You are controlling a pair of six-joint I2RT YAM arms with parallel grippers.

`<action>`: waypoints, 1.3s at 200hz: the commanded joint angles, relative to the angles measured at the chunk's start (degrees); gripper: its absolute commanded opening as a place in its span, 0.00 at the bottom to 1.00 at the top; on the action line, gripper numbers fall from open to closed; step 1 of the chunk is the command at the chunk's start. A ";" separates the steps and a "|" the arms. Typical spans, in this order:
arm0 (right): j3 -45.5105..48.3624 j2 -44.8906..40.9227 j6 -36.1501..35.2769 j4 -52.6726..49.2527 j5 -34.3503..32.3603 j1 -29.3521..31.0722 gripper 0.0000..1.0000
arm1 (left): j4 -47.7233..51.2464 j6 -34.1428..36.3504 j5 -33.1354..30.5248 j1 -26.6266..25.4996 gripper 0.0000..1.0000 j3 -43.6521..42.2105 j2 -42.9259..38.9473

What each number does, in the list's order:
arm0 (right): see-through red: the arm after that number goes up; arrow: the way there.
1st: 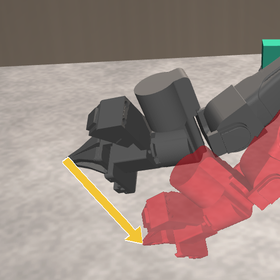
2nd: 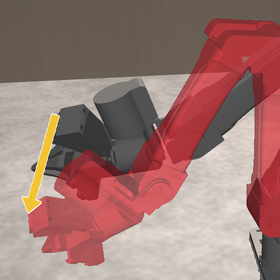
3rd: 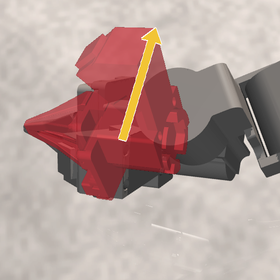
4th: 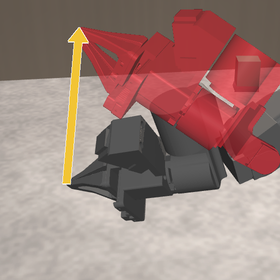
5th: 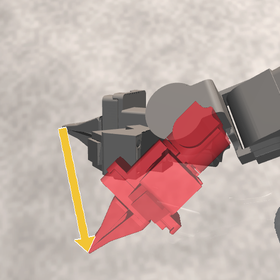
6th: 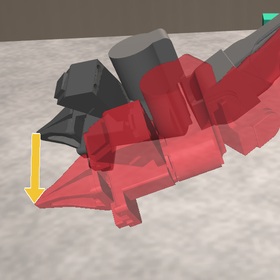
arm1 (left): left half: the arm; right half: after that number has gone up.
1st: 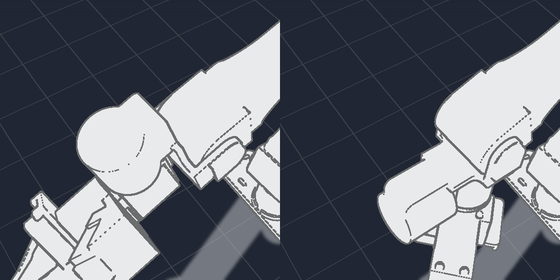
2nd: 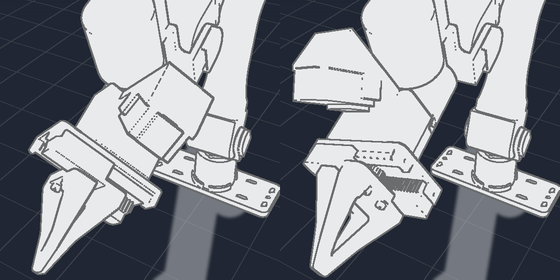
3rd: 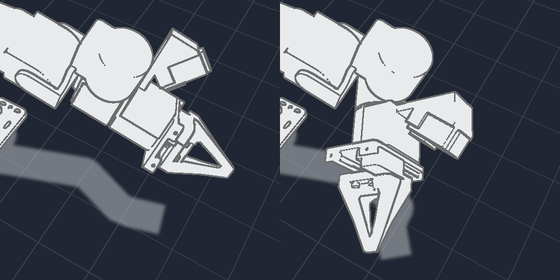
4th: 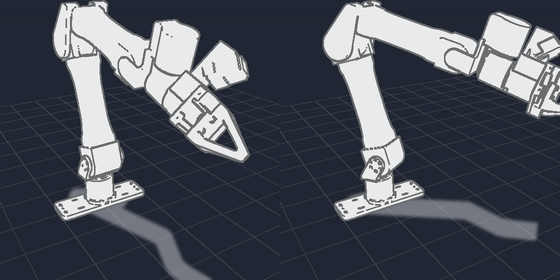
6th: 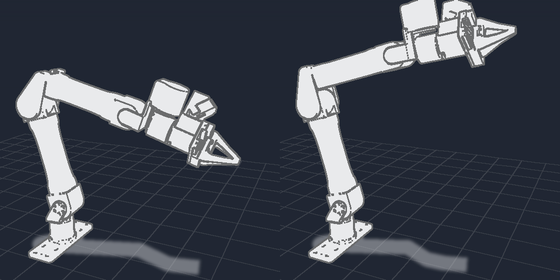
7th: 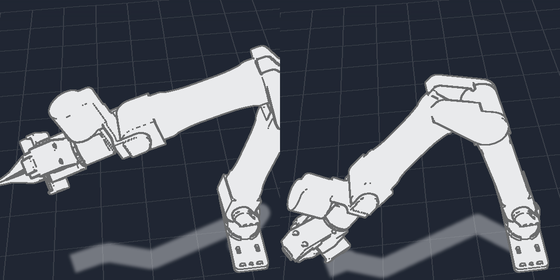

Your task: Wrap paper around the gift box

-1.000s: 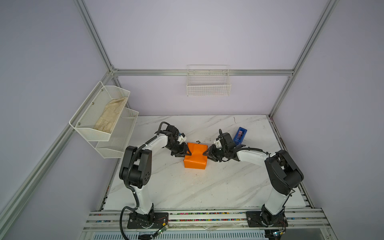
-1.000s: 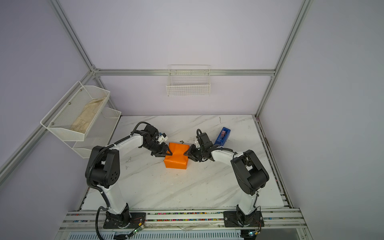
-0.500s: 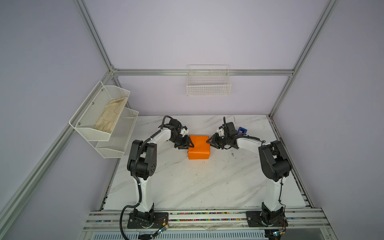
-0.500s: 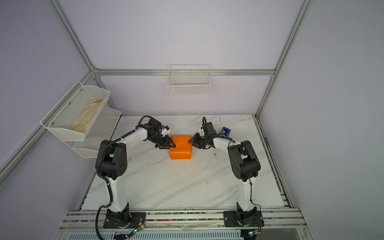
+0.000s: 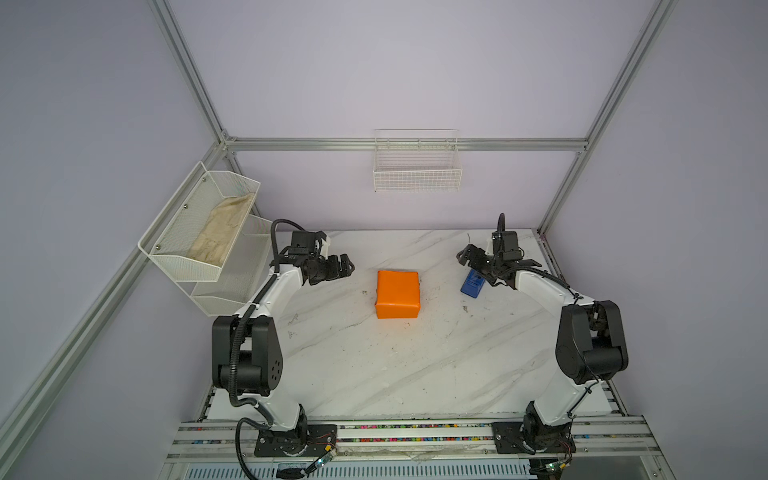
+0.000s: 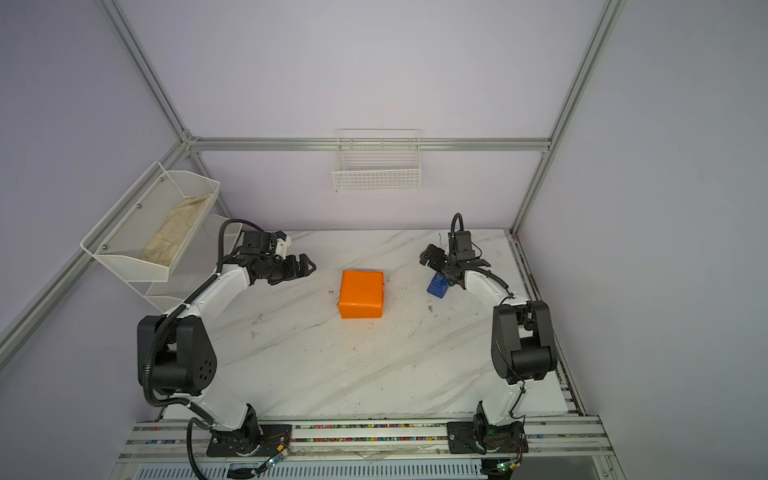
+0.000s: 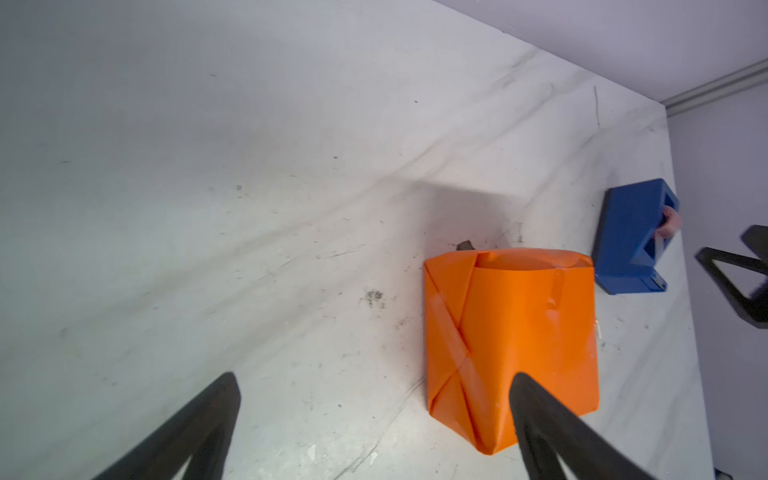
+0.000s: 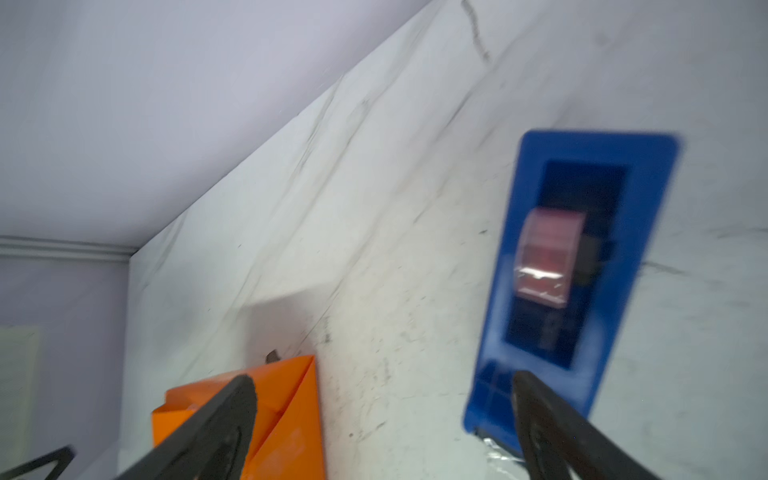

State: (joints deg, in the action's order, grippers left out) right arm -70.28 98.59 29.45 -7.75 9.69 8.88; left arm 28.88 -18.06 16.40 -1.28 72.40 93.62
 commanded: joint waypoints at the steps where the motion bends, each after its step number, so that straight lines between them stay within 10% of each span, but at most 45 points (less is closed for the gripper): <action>1: 4.27 -1.47 -8.01 3.05 -18.84 -0.60 0.97 | -11.44 -1.41 -13.99 0.49 1.00 -7.71 -4.00; 74: 30.24 -3.92 -22.41 47.24 -37.55 -3.00 0.97 | -38.56 12.18 -41.37 0.62 1.00 -28.10 -7.95; 150: 44.05 2.80 -29.91 85.49 -26.10 -3.41 0.97 | -67.58 15.32 -31.19 1.28 1.00 -43.69 -5.81; 183: 44.26 3.51 -30.86 85.59 -23.36 -3.35 0.97 | -86.26 17.46 -28.40 1.19 1.00 -51.57 -2.74; 260: 44.35 3.37 -30.95 85.94 -23.76 -3.35 0.97 | -83.21 17.95 -32.13 -0.56 1.00 -50.78 -3.62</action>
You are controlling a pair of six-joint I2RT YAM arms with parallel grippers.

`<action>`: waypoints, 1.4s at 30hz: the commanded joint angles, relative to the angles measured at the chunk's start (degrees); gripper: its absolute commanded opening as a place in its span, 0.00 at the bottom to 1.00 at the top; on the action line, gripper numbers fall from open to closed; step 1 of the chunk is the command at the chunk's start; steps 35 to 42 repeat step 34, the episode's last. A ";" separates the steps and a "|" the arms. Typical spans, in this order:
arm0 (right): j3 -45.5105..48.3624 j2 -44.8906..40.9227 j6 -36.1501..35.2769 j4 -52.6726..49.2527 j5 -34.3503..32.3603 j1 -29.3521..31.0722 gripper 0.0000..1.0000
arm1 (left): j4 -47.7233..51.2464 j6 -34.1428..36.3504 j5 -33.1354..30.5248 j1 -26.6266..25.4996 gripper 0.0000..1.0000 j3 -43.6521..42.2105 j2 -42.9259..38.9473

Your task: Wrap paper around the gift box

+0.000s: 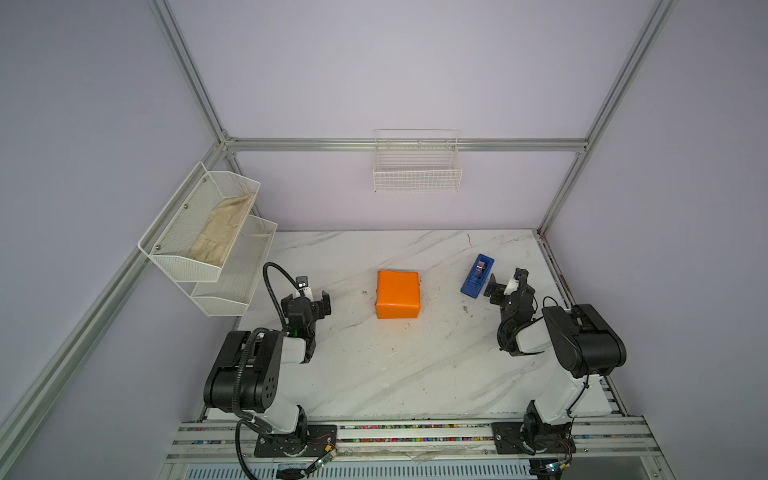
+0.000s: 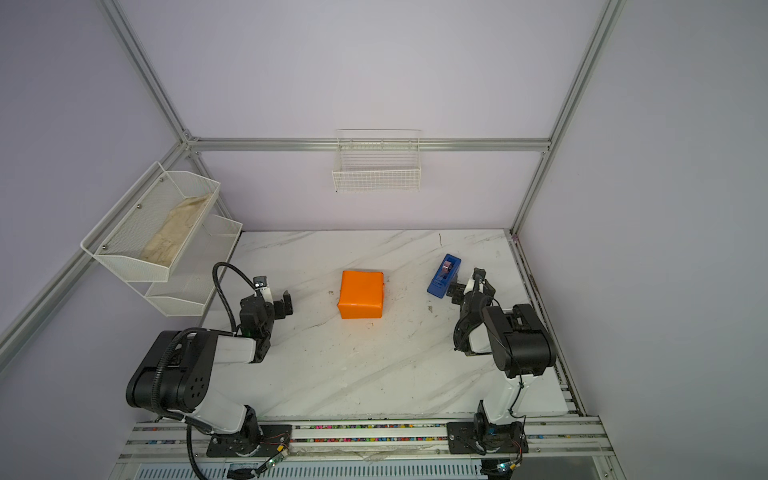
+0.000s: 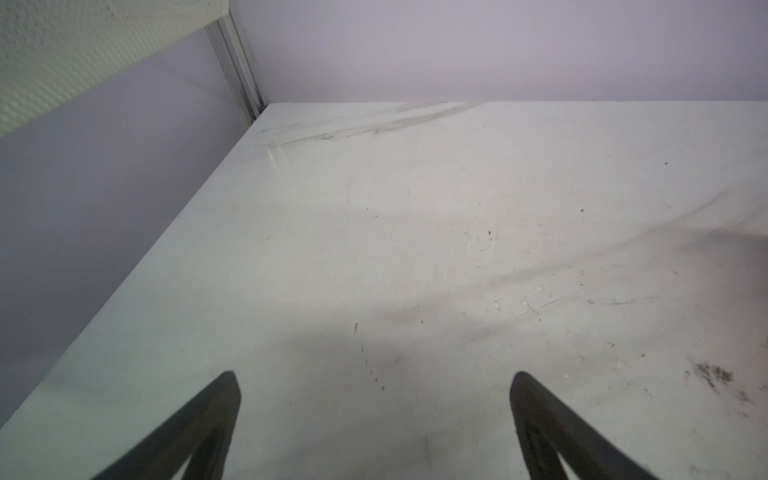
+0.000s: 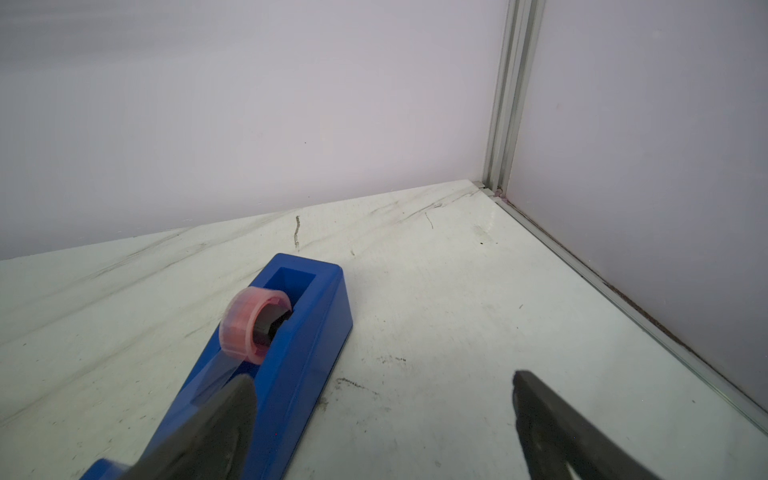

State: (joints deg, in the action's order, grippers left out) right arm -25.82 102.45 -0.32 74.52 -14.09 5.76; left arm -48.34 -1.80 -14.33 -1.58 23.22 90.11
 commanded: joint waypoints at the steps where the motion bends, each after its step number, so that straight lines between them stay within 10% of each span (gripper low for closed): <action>1: -0.10 -0.55 -1.18 3.64 0.02 -0.22 0.97 | -5.94 1.70 -1.36 -0.26 1.00 -1.60 -0.10; 42: -0.22 -0.36 -1.24 3.33 0.06 -0.22 0.97 | -4.55 1.11 7.38 3.26 1.00 -1.09 -0.37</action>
